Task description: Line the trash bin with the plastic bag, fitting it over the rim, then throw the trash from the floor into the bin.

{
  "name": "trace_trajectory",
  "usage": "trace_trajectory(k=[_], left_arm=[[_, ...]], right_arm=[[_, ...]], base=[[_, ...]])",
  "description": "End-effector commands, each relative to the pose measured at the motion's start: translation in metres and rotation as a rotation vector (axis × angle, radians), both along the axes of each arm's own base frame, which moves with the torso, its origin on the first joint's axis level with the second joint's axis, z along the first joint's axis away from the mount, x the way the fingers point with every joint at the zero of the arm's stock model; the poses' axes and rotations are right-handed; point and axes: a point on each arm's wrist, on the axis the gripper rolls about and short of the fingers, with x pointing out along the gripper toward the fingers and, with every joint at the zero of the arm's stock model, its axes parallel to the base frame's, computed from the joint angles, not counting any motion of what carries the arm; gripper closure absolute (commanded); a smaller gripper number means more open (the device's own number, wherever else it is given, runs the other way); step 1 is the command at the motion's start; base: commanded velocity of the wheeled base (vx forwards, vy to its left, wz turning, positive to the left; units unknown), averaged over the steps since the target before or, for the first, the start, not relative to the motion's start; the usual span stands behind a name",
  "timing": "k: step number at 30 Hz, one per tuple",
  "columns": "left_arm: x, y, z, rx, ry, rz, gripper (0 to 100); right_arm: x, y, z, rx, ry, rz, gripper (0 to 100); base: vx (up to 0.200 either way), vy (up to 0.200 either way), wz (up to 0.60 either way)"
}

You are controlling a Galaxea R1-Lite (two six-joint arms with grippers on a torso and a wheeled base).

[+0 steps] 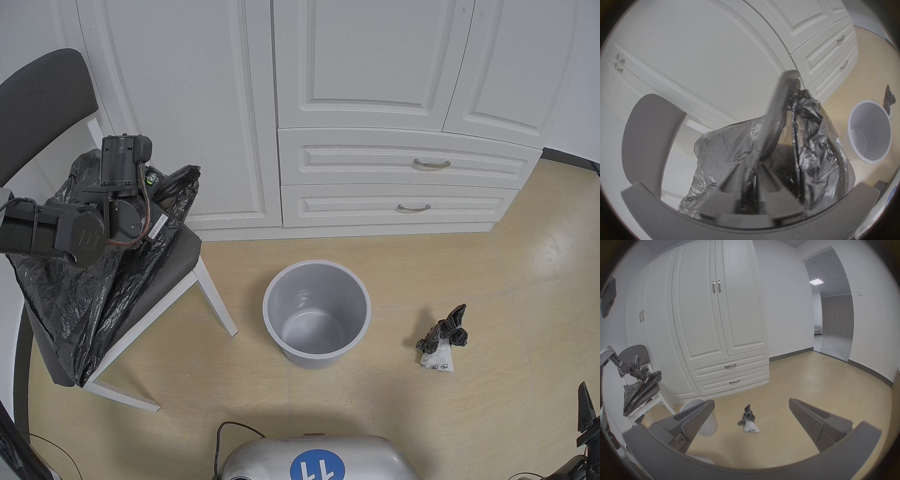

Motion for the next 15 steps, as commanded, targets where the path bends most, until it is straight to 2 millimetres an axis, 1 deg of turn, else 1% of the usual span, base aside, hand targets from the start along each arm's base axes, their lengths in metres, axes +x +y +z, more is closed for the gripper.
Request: trace_trajectory(k=[1,6,8,9,10,13,15], left_arm=[[-0.004,0.001,0.001,-0.009,-0.004,0.001,100],[-0.015,0.003,0.006,-0.034,-0.049,-0.001,100],[-0.024,0.004,0.011,-0.045,-0.092,-0.006,100],[-0.025,0.004,0.011,-0.047,-0.096,-0.008,100],[-0.033,0.002,0.015,-0.059,-0.129,-0.023,100],[-0.043,0.004,0.021,-0.076,-0.165,-0.038,100],[-0.054,0.007,0.023,-0.140,-0.186,-0.080,100]], right_arm=[[0.000,0.000,-0.004,-0.001,-0.003,0.000,0],[0.000,0.000,-0.004,0.005,-0.006,0.002,0],[0.000,0.000,-0.004,0.023,-0.010,0.002,0],[0.000,0.000,-0.004,0.026,-0.012,0.003,0],[0.000,0.000,-0.004,0.038,-0.015,0.003,0],[0.000,0.000,-0.003,0.074,-0.024,0.007,0],[0.000,0.000,-0.004,0.137,-0.036,0.009,0]], base=[[0.000,0.000,0.00],[0.000,0.000,0.00],[0.000,0.000,0.00],[0.000,0.000,0.00],[0.000,0.000,0.00],[0.000,0.000,0.00],[0.000,0.000,0.00]])
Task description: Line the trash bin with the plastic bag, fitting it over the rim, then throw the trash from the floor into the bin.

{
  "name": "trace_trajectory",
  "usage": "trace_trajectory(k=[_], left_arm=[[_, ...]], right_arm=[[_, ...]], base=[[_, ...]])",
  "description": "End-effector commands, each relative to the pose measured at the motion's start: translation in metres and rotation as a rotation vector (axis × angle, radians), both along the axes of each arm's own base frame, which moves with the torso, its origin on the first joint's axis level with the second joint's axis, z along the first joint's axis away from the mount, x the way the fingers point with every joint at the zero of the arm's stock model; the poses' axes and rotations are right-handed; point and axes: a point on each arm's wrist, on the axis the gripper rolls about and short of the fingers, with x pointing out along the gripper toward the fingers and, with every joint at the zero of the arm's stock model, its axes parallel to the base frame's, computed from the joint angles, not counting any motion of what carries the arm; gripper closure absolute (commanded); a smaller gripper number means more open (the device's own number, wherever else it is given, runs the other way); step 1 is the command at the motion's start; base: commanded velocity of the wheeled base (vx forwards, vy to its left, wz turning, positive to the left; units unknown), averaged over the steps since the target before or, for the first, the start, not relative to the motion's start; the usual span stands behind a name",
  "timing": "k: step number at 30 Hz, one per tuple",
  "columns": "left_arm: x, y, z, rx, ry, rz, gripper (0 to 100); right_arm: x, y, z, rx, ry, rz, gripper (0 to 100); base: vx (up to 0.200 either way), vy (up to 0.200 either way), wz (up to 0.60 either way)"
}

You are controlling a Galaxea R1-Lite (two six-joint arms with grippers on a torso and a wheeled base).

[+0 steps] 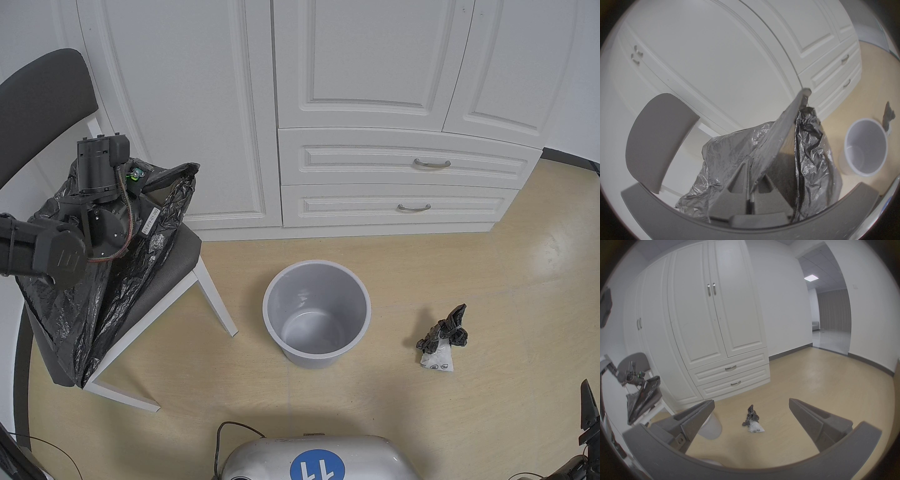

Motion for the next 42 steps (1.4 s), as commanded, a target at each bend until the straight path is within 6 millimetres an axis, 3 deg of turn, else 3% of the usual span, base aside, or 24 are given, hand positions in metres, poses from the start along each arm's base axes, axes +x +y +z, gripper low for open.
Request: trace_trajectory(k=[1,7,12,16,17,18,22,23,24,26,31,35,37,42], left_arm=[[-0.033,0.006,0.011,-0.121,-0.054,-0.090,100],[-0.071,0.015,0.014,-0.207,-0.067,-0.170,100],[-0.084,0.019,0.018,-0.221,-0.086,-0.176,100],[-0.106,0.026,0.022,-0.290,-0.123,-0.174,100],[-0.106,0.026,0.022,-0.290,-0.123,-0.174,100],[-0.117,0.029,0.022,-0.306,-0.130,-0.176,100],[-0.130,0.033,0.020,-0.322,-0.139,-0.179,100],[-0.130,0.033,0.020,-0.322,-0.139,-0.179,100],[-0.134,0.031,0.022,-0.356,-0.151,-0.195,100],[-0.138,0.025,0.025,-0.417,-0.168,-0.225,100],[-0.148,0.000,0.040,-0.608,-0.225,-0.370,100],[-0.155,-0.020,0.050,-0.691,-0.232,-0.486,100],[-0.160,-0.040,0.062,-0.754,-0.254,-0.584,100],[-0.165,-0.060,0.078,-0.821,-0.297,-0.680,100]], right_arm=[[0.000,0.000,-0.004,0.094,-0.026,0.005,0],[0.000,0.000,-0.004,0.225,-0.058,0.010,0],[-0.001,0.000,-0.001,-0.056,-0.020,0.000,0],[-0.013,0.003,0.034,-0.248,-0.150,0.116,0],[-0.013,0.003,0.034,-0.248,-0.150,0.116,0],[-0.020,0.005,0.050,-0.300,-0.179,0.186,0],[-0.025,0.008,0.085,-0.413,-0.151,0.285,0],[-0.025,0.008,0.085,-0.413,-0.151,0.285,0],[-0.018,0.009,0.107,-0.435,-0.130,0.327,0],[-0.005,0.009,0.128,-0.429,-0.100,0.357,0],[0.026,0.009,0.164,-0.382,-0.035,0.376,0],[0.045,0.009,0.171,-0.357,0.019,0.389,0],[0.062,0.011,0.170,-0.312,0.078,0.450,0],[0.084,0.023,0.169,-0.196,0.107,0.623,0]], base=[[0.000,0.000,0.00],[0.000,0.000,0.00],[0.000,0.000,0.00],[0.000,0.000,0.00],[0.000,0.000,0.00],[0.000,0.000,0.00],[0.000,0.000,0.00],[0.000,0.000,0.00],[0.000,0.000,0.00],[0.000,0.000,0.00],[0.000,0.000,0.00],[0.000,0.000,0.00],[0.000,0.000,0.00],[0.000,0.000,0.00]])
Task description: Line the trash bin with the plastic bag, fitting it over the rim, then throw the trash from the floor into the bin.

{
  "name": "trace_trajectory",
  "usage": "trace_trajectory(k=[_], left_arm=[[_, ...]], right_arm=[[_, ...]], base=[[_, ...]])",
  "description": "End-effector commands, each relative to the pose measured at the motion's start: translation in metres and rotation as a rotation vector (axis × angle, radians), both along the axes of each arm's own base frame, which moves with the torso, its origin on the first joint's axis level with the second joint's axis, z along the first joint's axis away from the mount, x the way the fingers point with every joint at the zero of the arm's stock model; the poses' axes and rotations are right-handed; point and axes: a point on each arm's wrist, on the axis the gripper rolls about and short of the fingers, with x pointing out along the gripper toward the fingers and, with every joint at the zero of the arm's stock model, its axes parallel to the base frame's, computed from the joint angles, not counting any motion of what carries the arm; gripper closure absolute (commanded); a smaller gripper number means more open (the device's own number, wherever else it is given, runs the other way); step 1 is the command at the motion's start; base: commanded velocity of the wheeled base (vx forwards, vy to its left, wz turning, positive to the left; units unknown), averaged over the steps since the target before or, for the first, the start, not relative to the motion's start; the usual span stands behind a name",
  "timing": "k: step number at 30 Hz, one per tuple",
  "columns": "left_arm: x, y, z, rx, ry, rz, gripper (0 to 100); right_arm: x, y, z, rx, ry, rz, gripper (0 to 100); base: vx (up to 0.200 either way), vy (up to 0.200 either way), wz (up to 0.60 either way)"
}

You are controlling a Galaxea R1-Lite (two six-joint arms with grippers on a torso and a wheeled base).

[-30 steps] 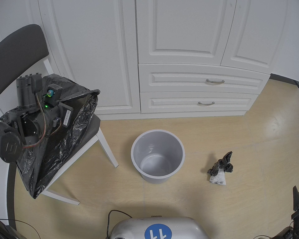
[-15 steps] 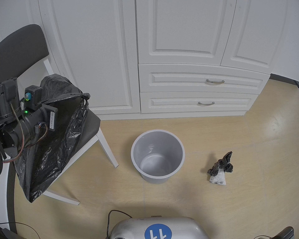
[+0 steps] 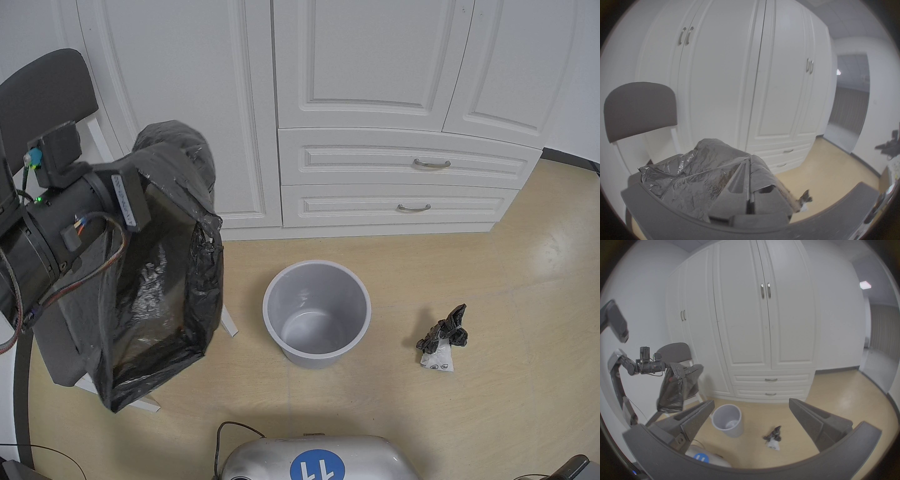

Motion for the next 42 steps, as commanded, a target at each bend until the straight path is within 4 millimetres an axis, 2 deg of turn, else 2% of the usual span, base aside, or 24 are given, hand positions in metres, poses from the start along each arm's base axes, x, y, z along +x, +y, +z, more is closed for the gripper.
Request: trace_trajectory(k=[1,3,6,7,9,13,18,19,20,24,31,33,38,42], left_arm=[[-0.007,-0.035,0.029,-0.145,-0.087,-0.154,100],[-0.004,-0.040,0.031,-0.166,-0.093,-0.164,100],[0.010,-0.061,0.038,-0.258,-0.115,-0.193,100],[0.012,-0.062,0.038,-0.266,-0.117,-0.194,100],[0.021,-0.071,0.034,-0.315,-0.132,-0.195,100],[0.025,-0.070,0.025,-0.390,-0.161,-0.194,100],[0.017,-0.061,0.026,-0.452,-0.212,-0.202,100],[0.017,-0.061,0.026,-0.452,-0.212,-0.202,100],[0.010,-0.056,0.027,-0.468,-0.225,-0.203,100],[0.000,-0.048,0.019,-0.505,-0.224,-0.221,100],[-0.001,-0.051,0.021,-0.535,-0.244,-0.240,100],[-0.001,-0.052,0.021,-0.537,-0.248,-0.240,100],[0.001,-0.054,0.021,-0.550,-0.266,-0.242,100],[0.004,-0.056,0.021,-0.563,-0.286,-0.242,100]], right_arm=[[0.053,0.022,0.006,0.130,0.186,0.244,0],[0.059,0.028,0.005,0.154,0.211,0.279,0],[0.085,0.062,0.000,0.176,0.274,0.351,0],[0.087,0.065,-0.001,0.174,0.277,0.353,0],[0.100,0.090,-0.013,0.155,0.295,0.349,0],[0.109,0.129,-0.028,0.106,0.272,0.400,0],[0.117,0.163,-0.057,0.043,0.358,0.465,0],[0.117,0.163,-0.057,0.043,0.358,0.465,0],[0.124,0.175,-0.068,0.031,0.395,0.459,0],[0.131,0.190,-0.076,0.112,0.433,0.451,0],[0.139,0.219,-0.081,0.232,0.516,0.455,0],[0.141,0.221,-0.087,0.222,0.533,0.433,0],[0.130,0.229,-0.097,0.164,0.587,0.454,0],[0.134,0.235,-0.101,0.158,0.614,0.441,0]], base=[[0.000,0.000,0.00],[0.000,0.000,0.00],[0.000,0.000,0.00],[0.000,0.000,0.00],[0.000,0.000,0.00],[0.000,0.000,0.00],[0.000,0.000,0.00],[0.000,0.000,0.00],[0.000,0.000,0.00],[0.000,0.000,0.00],[0.000,0.000,0.00],[0.000,0.000,0.00],[0.000,0.000,0.00],[0.000,0.000,0.00]])
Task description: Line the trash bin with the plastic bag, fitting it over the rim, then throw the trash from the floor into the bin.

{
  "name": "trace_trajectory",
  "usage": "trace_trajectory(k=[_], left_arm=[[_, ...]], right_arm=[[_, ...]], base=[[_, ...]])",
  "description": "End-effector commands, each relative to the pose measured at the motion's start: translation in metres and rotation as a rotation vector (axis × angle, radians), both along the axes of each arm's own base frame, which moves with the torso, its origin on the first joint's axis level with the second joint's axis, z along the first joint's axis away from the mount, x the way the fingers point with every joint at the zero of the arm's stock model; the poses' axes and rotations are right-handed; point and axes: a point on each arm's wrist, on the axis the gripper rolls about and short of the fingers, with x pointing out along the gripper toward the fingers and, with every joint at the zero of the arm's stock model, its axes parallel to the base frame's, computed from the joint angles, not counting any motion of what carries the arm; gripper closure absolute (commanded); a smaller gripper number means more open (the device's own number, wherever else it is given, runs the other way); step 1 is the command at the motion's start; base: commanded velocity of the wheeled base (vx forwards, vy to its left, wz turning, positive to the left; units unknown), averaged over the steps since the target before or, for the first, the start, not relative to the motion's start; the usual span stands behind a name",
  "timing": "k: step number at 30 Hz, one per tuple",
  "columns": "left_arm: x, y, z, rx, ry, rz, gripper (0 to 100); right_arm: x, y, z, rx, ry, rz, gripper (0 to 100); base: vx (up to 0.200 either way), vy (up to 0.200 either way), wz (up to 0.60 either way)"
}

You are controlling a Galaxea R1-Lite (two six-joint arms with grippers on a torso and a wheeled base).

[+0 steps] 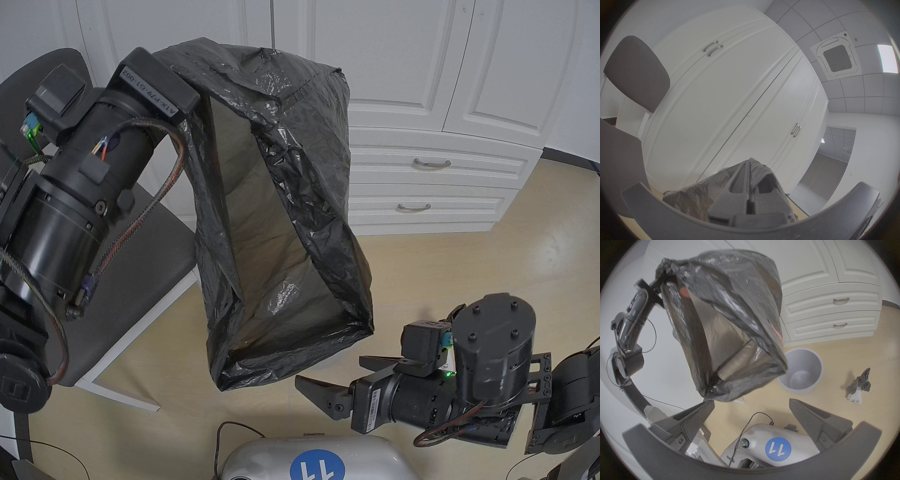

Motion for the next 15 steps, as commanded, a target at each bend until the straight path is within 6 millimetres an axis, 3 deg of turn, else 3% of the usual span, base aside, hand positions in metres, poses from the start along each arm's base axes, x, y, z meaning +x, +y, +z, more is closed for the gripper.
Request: trace_trajectory(k=[1,8,15], left_arm=[[0.004,-0.004,-0.003,0.002,0.000,0.001,100],[0.004,-0.004,-0.002,-0.008,-0.009,0.004,100],[0.004,-0.005,-0.001,-0.005,-0.012,0.005,100]], right_arm=[[0.003,0.010,-0.008,-0.018,0.024,0.002,0],[0.022,0.040,-0.010,0.081,0.083,-0.118,0],[0.011,0.055,-0.001,0.175,0.130,-0.098,0]], base=[[0.000,0.000,0.00],[0.000,0.000,0.00],[0.000,0.000,0.00]])
